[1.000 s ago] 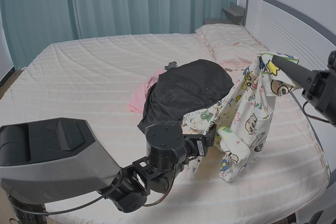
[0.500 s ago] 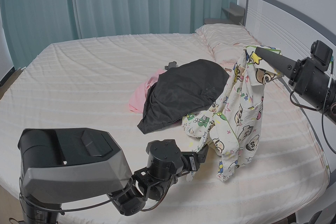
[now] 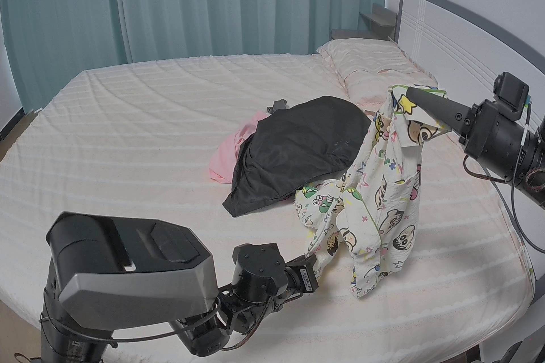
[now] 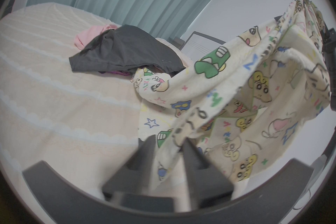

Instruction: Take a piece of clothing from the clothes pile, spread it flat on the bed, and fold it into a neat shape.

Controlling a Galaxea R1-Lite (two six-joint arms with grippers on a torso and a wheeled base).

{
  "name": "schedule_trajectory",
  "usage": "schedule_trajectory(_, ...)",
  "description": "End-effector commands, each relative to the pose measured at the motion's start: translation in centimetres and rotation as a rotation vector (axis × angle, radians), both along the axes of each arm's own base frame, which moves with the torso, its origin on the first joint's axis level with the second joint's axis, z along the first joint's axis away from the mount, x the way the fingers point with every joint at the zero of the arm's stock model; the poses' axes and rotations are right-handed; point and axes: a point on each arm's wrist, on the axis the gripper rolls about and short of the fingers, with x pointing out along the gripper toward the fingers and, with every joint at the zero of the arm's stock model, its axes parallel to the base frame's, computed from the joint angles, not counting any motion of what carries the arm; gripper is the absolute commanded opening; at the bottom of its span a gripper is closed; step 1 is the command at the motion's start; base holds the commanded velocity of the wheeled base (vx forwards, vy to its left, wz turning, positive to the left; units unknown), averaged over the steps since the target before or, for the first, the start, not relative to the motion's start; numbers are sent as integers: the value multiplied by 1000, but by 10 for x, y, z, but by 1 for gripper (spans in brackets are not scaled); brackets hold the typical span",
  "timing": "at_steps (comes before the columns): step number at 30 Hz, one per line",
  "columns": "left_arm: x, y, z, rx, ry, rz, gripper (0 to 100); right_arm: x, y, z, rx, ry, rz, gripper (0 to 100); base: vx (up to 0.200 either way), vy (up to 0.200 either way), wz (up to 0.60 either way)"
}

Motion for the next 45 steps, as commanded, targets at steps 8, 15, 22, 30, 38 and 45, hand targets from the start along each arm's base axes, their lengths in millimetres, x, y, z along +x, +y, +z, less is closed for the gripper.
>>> schedule_trajectory(8, 2, 16, 19, -150, 21, 17, 0, 1, -8, -15, -17, 55, -31, 0, 0, 0, 0)
schedule_trajectory(15, -15, 53, 76, -210, -51, 64, 0, 3, -18, -38, -53, 132, -70, 0, 0, 0, 0)
schedule_trajectory(22, -28, 75, 132, -256, -218, 176, 0, 13, -23, -64, -102, 225, -116, 0, 0, 0, 0)
schedule_trajectory(30, -41, 90, 203, -233, -364, 370, 0, 38, -21, -49, -71, 172, -301, 0, 0, 0, 0)
schedule_trajectory(38, -63, 111, 250, -170, -554, 425, 0, 36, -20, -4, 23, 25, -373, 0, 0, 0, 0)
schedule_trajectory(45, -58, 108, 189, 33, -415, 466, 0, 23, -15, -58, -86, 195, -344, 0, 0, 0, 0)
